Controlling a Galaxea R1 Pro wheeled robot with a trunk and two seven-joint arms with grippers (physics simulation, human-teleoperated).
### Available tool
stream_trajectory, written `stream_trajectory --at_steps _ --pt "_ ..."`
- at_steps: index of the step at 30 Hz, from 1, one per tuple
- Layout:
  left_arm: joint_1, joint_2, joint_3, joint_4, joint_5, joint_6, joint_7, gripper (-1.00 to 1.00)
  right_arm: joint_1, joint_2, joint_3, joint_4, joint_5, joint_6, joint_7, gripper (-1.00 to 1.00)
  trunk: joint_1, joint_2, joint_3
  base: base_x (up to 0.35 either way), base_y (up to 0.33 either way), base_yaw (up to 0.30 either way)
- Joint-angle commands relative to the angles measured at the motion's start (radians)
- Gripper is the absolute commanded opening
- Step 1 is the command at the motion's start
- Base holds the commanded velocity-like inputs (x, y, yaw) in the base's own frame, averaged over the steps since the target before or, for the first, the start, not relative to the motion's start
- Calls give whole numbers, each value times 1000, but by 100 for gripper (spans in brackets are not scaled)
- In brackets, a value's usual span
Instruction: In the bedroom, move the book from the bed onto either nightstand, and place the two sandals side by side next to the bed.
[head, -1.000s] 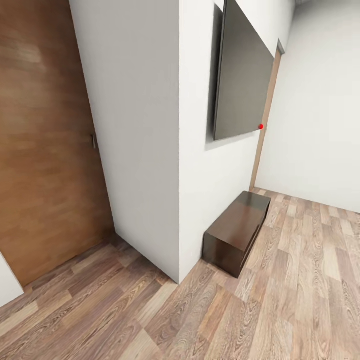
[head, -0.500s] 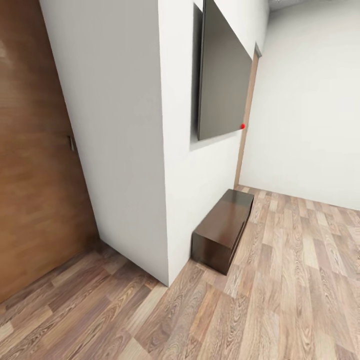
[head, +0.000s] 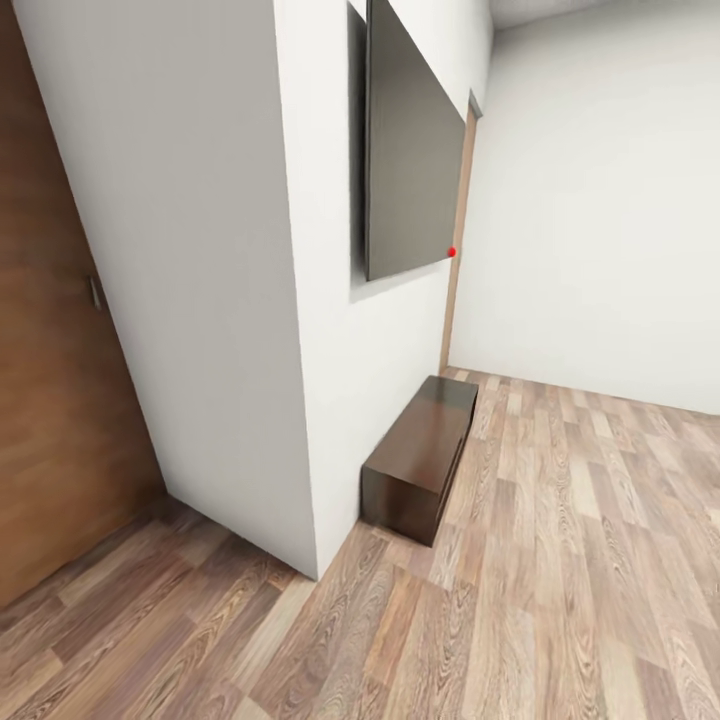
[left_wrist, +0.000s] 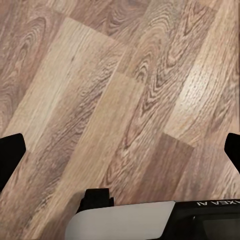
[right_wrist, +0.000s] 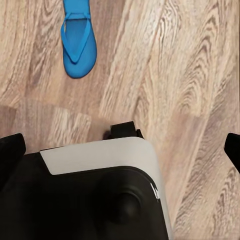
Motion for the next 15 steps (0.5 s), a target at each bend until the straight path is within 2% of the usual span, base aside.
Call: stream_trajectory --at_steps 1,8,15 --pt "0 0 0 0 -3 -3 0 100 -1 0 -3 0 -1 -2 2 100 0 0 -1 2 3 -204" --pt "0 0 0 0 -3 -3 0 100 -1 1 -4 1 -1 -2 2 100 0 0 -1 1 11 -202" --pt "0 0 0 0 -3 -3 0 100 -1 2 -3 1 -1 -2 2 100 0 0 -1 48 201 -200"
